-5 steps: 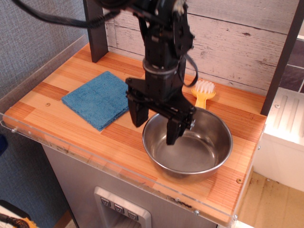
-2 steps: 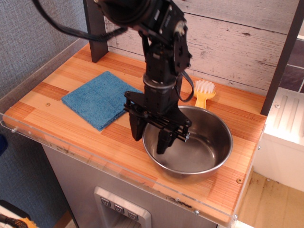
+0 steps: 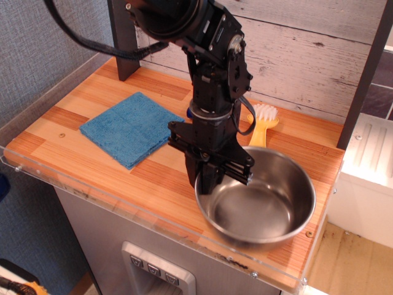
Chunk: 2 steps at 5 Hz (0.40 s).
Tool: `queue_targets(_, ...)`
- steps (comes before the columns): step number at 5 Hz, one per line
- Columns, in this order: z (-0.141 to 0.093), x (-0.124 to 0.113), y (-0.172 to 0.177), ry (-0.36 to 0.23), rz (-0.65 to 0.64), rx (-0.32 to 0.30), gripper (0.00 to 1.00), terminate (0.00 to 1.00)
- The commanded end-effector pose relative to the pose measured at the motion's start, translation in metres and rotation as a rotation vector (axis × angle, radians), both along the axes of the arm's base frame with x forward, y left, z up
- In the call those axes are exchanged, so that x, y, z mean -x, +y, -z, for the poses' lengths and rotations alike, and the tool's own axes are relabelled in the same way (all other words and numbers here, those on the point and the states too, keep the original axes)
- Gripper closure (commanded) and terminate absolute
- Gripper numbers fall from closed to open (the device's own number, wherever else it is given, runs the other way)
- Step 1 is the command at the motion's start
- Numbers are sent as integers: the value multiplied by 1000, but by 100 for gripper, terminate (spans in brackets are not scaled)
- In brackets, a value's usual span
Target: Put the pot on top of a napkin.
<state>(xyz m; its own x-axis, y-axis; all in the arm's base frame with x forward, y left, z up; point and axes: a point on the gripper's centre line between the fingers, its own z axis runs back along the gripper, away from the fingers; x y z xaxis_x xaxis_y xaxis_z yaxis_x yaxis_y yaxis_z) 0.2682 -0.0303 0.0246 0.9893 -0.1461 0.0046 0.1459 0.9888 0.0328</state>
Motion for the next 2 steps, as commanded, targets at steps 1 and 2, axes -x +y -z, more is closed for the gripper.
queue_targets(1,-56,-12,9,-126,-67,72,100,0)
queue_targets(2,-86,-12,57,-176,-214,70,100,0)
